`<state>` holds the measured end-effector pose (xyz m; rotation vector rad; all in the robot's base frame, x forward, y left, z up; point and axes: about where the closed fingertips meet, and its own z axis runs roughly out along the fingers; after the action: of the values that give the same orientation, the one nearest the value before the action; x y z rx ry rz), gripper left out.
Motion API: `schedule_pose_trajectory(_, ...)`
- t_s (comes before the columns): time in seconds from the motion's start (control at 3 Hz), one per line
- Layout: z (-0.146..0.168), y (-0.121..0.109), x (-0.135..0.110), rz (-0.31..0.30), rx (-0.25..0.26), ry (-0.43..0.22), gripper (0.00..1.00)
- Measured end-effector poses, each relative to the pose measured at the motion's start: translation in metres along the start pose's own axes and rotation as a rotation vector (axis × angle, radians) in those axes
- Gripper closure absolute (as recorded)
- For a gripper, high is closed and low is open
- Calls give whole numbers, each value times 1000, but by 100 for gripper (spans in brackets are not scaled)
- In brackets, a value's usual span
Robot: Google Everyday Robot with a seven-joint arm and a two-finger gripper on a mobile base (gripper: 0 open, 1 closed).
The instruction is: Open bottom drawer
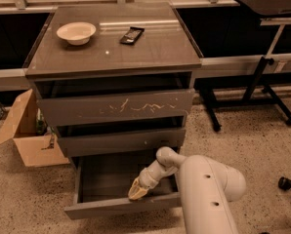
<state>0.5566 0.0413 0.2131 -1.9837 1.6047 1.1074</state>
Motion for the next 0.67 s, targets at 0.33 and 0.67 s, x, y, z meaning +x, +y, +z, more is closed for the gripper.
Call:
schedule_pose_trajectory(0.33,0,0,0,0,0,0,23)
schedule_pose_trajectory(0.67,-14,4,-8,-48,3,-6,0)
